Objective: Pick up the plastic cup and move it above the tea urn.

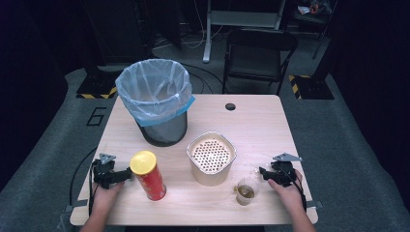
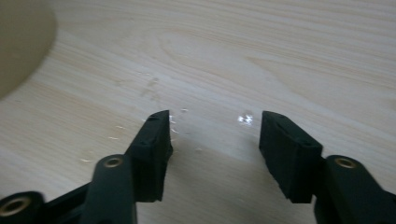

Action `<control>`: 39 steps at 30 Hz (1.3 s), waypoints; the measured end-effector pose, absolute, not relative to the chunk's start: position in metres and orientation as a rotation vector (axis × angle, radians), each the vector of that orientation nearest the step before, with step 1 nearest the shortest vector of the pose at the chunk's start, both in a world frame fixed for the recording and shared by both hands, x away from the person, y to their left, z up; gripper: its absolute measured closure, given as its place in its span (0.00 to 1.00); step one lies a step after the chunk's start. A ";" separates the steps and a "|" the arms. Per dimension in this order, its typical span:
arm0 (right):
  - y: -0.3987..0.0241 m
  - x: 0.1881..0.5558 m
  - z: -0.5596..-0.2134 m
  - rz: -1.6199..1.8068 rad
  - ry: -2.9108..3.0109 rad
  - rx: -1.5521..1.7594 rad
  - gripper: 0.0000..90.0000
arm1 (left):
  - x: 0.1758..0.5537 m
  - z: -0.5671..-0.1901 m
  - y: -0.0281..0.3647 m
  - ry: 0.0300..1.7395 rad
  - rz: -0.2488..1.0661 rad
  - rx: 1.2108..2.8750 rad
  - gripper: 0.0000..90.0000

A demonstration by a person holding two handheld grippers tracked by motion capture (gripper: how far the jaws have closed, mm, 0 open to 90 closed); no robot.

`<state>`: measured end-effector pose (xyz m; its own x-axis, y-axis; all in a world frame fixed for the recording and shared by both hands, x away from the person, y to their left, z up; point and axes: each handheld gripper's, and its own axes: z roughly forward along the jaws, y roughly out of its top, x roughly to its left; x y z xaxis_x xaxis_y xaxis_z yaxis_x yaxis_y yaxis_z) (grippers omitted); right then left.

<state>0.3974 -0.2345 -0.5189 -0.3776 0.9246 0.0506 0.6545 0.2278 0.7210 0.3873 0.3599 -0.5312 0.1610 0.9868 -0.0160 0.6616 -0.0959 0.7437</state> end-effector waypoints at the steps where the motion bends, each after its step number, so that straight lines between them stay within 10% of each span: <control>1: -0.233 0.398 -0.516 0.963 2.129 1.474 0.50 | 0.387 -0.531 0.359 1.571 0.668 1.823 0.12; 14: -0.177 0.407 -0.411 1.273 2.234 1.196 0.67 | 0.387 -0.532 0.360 1.556 0.673 1.823 0.12; 39: -0.129 0.420 -0.415 1.189 2.404 1.100 0.86 | 0.387 -0.532 0.360 1.544 0.665 1.832 0.13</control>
